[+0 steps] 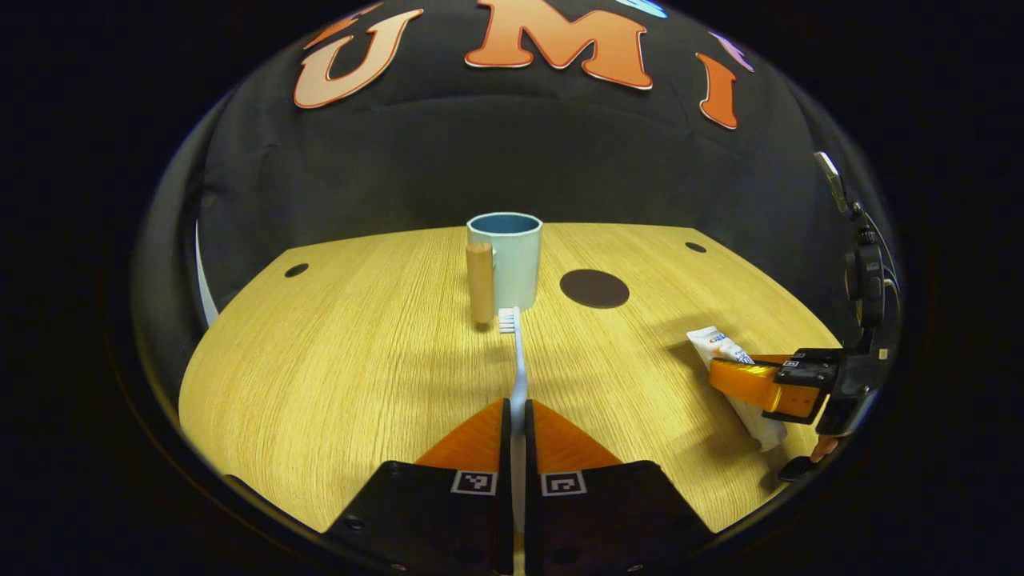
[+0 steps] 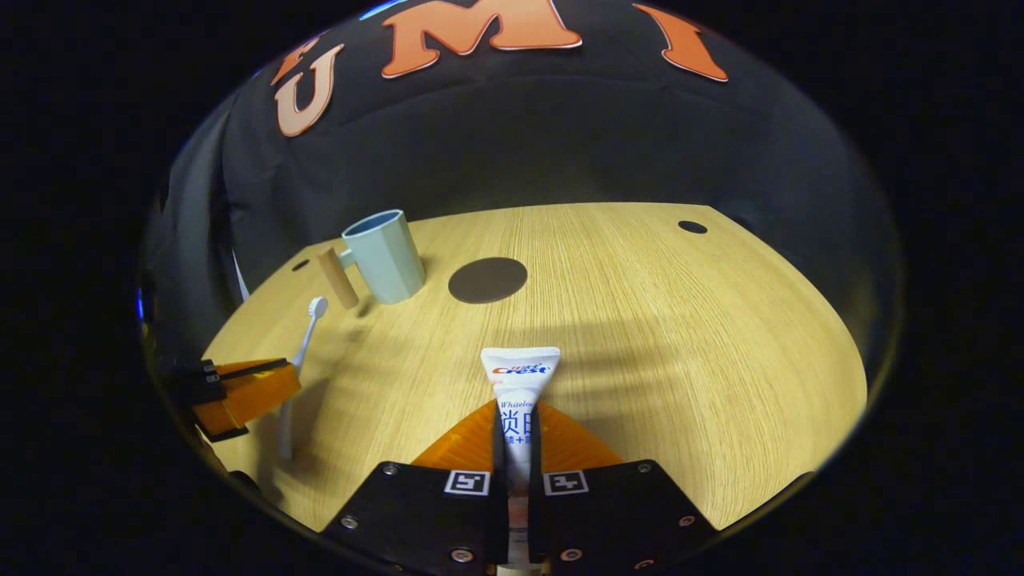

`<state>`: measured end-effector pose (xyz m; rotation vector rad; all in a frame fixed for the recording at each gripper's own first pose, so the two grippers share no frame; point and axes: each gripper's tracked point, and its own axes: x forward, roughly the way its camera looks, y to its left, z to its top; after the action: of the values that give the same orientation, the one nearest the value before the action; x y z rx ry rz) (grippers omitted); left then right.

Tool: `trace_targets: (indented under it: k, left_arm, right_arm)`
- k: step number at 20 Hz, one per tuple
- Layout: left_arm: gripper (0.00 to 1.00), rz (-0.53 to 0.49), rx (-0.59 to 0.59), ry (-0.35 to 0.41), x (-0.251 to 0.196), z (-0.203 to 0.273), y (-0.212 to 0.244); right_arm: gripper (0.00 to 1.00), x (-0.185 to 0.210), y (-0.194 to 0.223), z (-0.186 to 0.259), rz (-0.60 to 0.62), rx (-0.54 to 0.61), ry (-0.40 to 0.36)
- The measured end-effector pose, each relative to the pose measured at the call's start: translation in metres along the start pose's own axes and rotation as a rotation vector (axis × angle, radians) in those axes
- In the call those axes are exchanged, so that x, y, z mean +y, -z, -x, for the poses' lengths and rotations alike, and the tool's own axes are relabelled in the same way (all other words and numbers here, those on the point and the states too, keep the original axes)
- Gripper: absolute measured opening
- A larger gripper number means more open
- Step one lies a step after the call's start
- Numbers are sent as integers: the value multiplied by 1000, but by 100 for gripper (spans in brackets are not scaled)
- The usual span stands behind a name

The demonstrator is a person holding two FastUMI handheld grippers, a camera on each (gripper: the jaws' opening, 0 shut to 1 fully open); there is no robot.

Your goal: Put the toothbrush and toothpaste on the desktop into the cup, then pick up the cup and place it on the coaster on the desktop.

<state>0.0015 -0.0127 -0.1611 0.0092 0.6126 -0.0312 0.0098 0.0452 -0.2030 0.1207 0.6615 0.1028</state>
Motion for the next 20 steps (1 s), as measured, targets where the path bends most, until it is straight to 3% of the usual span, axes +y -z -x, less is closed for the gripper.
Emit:
trace_targets:
  k: [13,16,20]
  left_arm:
    - [5,-4,-273,11,6,-4,-87]
    - [6,9,-335,15,15,0,-110]
    - [5,12,-331,12,25,1,-113]
  right_arm:
    - [10,28,-88,35,35,-232,-72]
    - [10,34,-96,35,59,-255,-75]
    - [10,27,-89,31,97,-242,-50]
